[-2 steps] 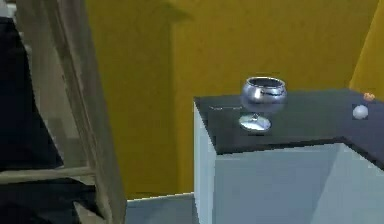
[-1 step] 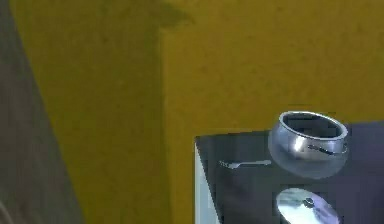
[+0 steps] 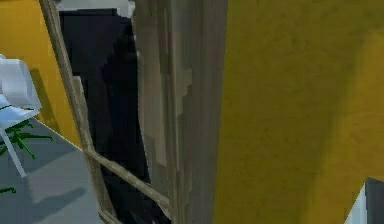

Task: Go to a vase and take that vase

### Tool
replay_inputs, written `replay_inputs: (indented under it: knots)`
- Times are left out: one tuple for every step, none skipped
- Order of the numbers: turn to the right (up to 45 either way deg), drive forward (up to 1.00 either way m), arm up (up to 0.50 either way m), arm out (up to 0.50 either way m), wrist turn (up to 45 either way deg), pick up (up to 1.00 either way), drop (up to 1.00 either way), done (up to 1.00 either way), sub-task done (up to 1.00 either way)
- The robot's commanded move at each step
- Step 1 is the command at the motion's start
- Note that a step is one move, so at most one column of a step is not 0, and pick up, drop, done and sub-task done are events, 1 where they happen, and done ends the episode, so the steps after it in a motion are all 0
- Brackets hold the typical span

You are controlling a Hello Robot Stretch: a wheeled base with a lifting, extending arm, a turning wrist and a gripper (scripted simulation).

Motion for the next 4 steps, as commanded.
replay_inputs:
  knots:
    - [-9.0, 0.0, 0.0, 0.0, 0.0, 0.0, 0.0, 0.0, 0.0]
    - [0.0, 0.0, 0.5, 0.0, 0.0, 0.0, 0.0, 0.0, 0.0]
    - [0.0, 0.0, 0.38, 0.0, 0.0, 0.0, 0.0, 0.0, 0.0]
    - [0.0, 0.0, 0.0, 0.14, 0.0, 0.0, 0.0, 0.0, 0.0]
